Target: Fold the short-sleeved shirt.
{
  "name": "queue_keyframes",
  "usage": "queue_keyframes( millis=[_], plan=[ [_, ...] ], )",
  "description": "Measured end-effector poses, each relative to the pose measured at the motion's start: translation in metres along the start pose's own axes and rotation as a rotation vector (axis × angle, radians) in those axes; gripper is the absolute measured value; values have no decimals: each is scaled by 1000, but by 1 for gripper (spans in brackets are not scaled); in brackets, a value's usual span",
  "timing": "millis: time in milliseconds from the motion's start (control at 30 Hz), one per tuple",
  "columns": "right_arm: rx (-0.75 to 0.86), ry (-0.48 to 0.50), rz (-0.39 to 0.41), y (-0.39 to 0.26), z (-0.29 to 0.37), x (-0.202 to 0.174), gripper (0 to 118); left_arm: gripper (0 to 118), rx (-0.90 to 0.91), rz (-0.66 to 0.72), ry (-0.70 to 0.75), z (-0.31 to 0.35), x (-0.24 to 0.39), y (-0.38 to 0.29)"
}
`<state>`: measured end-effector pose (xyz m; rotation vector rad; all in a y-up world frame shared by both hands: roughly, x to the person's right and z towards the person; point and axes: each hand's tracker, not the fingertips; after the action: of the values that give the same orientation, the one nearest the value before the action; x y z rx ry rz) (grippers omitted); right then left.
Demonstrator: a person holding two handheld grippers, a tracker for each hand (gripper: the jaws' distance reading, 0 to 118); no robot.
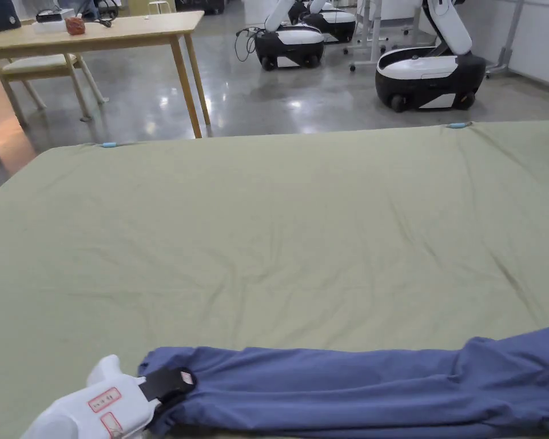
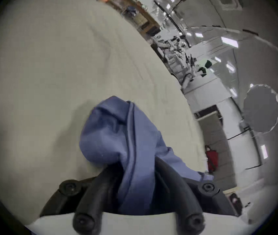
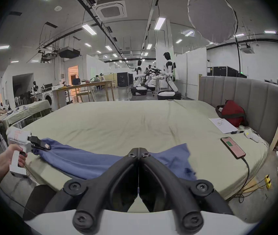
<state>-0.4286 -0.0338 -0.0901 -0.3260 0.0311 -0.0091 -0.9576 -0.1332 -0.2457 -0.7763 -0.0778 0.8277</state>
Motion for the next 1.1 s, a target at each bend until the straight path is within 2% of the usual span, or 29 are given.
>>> queue_keyframes(
  millis=[133,233,333,433,533,600,633,667,700,733,767,800,933,967,1000,1033,1067,1100],
  plan=[
    [6,21,27,-1,1,-2,1,7,64,-300,77,28,58,-14],
    [12,36,43,3,2,0,1,7,130,-561,104,34,134,-51],
    [27,44,63,6,5,6,1,7,59,-753,78,10,200,-98],
    [28,60,45,5,8,17,1,7,-30,-862,46,-32,243,-148],
    [16,76,21,3,11,30,1,7,-147,-860,79,-80,253,-186],
    [14,108,-1,2,14,40,1,8,-150,-887,134,-97,252,-200],
    [12,115,1,2,14,46,1,13,-153,-894,143,-103,251,-204],
    [13,116,7,3,14,50,1,31,-153,-899,148,-106,251,-206],
    [12,119,14,4,13,54,1,81,-173,-898,146,-107,251,-203],
    [7,124,16,5,10,59,1,115,-197,-889,145,-105,253,-202],
    [5,129,13,6,8,62,1,118,-182,-880,128,-95,255,-199],
    [6,138,4,6,7,66,1,109,-123,-850,90,-83,261,-191],
    [6,158,-24,2,3,76,1,109,60,-673,-32,-36,252,-150],
    [5,162,-30,1,2,78,1,107,22,-588,-27,-35,244,-137],
    [-1,166,-40,-1,0,79,1,90,-20,-499,-20,-37,235,-130],
    [-7,169,-49,-2,-2,80,1,58,-44,-443,-37,-41,226,-127],
    [-13,171,-58,-4,-4,81,1,19,-78,-418,-50,-49,218,-128],
    [-19,174,-67,-5,-6,82,1,8,-94,-420,-16,-60,214,-130]
  ],
)
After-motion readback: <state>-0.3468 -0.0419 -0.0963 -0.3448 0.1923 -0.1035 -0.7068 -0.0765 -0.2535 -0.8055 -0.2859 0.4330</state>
